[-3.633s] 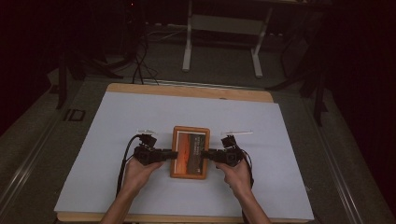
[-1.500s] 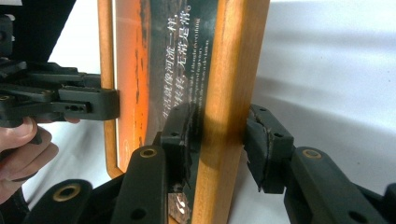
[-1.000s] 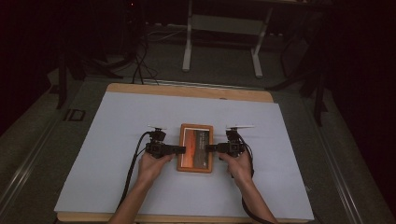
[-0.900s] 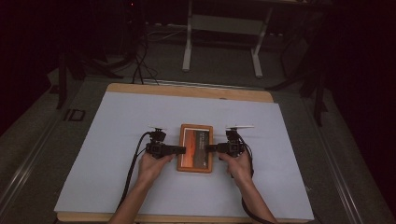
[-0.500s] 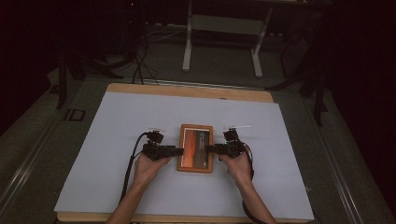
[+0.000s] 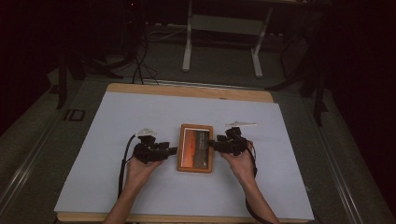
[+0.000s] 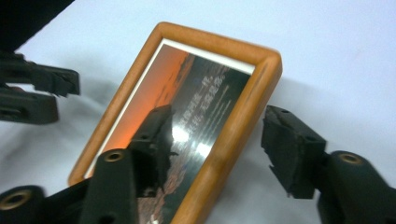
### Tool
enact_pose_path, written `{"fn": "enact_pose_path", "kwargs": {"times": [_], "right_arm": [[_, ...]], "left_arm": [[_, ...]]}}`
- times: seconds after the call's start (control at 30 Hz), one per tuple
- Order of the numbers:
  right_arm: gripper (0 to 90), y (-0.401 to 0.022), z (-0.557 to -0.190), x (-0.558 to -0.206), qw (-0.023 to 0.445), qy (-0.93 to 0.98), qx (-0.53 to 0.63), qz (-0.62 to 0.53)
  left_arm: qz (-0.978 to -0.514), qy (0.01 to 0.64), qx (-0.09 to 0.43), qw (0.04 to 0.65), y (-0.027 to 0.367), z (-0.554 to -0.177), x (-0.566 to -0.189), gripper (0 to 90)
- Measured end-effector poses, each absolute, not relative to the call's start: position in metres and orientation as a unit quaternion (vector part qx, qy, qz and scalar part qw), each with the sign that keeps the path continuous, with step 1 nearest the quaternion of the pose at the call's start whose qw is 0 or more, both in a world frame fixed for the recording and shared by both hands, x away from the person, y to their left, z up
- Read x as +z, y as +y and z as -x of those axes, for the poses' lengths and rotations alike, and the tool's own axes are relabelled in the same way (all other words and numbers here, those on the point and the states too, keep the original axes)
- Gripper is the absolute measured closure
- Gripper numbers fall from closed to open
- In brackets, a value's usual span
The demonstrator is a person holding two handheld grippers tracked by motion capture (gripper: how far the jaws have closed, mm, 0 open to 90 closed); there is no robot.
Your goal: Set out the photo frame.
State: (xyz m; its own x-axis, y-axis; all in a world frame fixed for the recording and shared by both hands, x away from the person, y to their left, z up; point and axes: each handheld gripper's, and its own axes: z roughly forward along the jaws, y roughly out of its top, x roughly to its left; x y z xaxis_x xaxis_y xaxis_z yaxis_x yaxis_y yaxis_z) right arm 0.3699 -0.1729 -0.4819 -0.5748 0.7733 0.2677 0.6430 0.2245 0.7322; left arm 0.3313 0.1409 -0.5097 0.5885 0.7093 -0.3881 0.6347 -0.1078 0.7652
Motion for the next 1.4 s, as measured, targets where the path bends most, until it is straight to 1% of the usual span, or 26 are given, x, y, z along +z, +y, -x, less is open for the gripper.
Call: {"fn": "enact_pose_path", "kwargs": {"times": [0.03, 0.1, 0.13, 0.2, 0.27, 0.3, 0.33, 0.37, 0.4, 0.43, 0.5, 0.6, 0.73, 0.83, 1.07, 1.4], "right_arm": [[38.9, -0.173, -0.37, -0.481, 0.085, 0.782, 0.427, -0.446], [30.6, -0.171, -0.37, -0.477, 0.106, 0.787, 0.434, -0.425], [30.6, -0.171, -0.37, -0.477, 0.106, 0.787, 0.434, -0.425], [26.1, -0.17, -0.37, -0.474, 0.12, 0.789, 0.434, -0.417], [25.5, -0.169, -0.371, -0.472, 0.134, 0.793, 0.429, -0.411], [26.7, -0.169, -0.371, -0.471, 0.142, 0.794, 0.427, -0.41], [31.3, -0.168, -0.372, -0.471, 0.146, 0.796, 0.424, -0.408], [31.3, -0.168, -0.372, -0.471, 0.146, 0.796, 0.424, -0.408], [37.8, -0.168, -0.373, -0.471, 0.148, 0.795, 0.424, -0.408], [51.7, -0.168, -0.375, -0.471, 0.158, 0.796, 0.426, -0.399], [61.5, -0.166, -0.377, -0.472, 0.155, 0.8, 0.426, -0.394], [74.5, -0.163, -0.379, -0.473, 0.157, 0.804, 0.426, -0.385], [87.8, -0.161, -0.384, -0.475, 0.153, 0.798, 0.434, -0.389], [89.7, -0.158, -0.386, -0.477, 0.153, 0.802, 0.431, -0.383], [89.7, -0.153, -0.393, -0.484, 0.156, 0.806, 0.422, -0.386], [89.8, -0.149, -0.402, -0.496, 0.151, 0.808, 0.416, -0.389]], "left_arm": [[-0.742, 0.45, 0.045, 0.495, 0.142, -0.33, -0.508, 48.9], [-0.74, 0.447, 0.056, 0.5, 0.144, -0.328, -0.507, 49.0], [-0.741, 0.444, 0.058, 0.501, 0.145, -0.328, -0.506, 49.0], [-0.74, 0.442, 0.068, 0.503, 0.145, -0.326, -0.505, 49.0], [-0.74, 0.437, 0.074, 0.506, 0.145, -0.324, -0.504, 49.0], [-0.742, 0.433, 0.079, 0.506, 0.145, -0.323, -0.503, 49.0], [-0.742, 0.429, 0.081, 0.509, 0.145, -0.322, -0.503, 49.0], [-0.742, 0.429, 0.081, 0.509, 0.145, -0.322, -0.503, 48.9], [-0.744, 0.415, 0.09, 0.516, 0.146, -0.32, -0.501, 48.9], [-0.743, 0.413, 0.092, 0.519, 0.146, -0.319, -0.5, 48.8], [-0.741, 0.412, 0.099, 0.52, 0.148, -0.318, -0.499, 48.9], [-0.74, 0.413, 0.1, 0.522, 0.151, -0.317, -0.498, 49.2], [-0.738, 0.417, 0.096, 0.522, 0.153, -0.315, -0.498, 51.0], [-0.735, 0.418, 0.091, 0.527, 0.154, -0.314, -0.497, 52.0], [-0.731, 0.418, 0.082, 0.533, 0.154, -0.312, -0.495, 51.9], [-0.746, 0.419, 0.074, 0.513, 0.146, -0.313, -0.498, 50.6]]}}
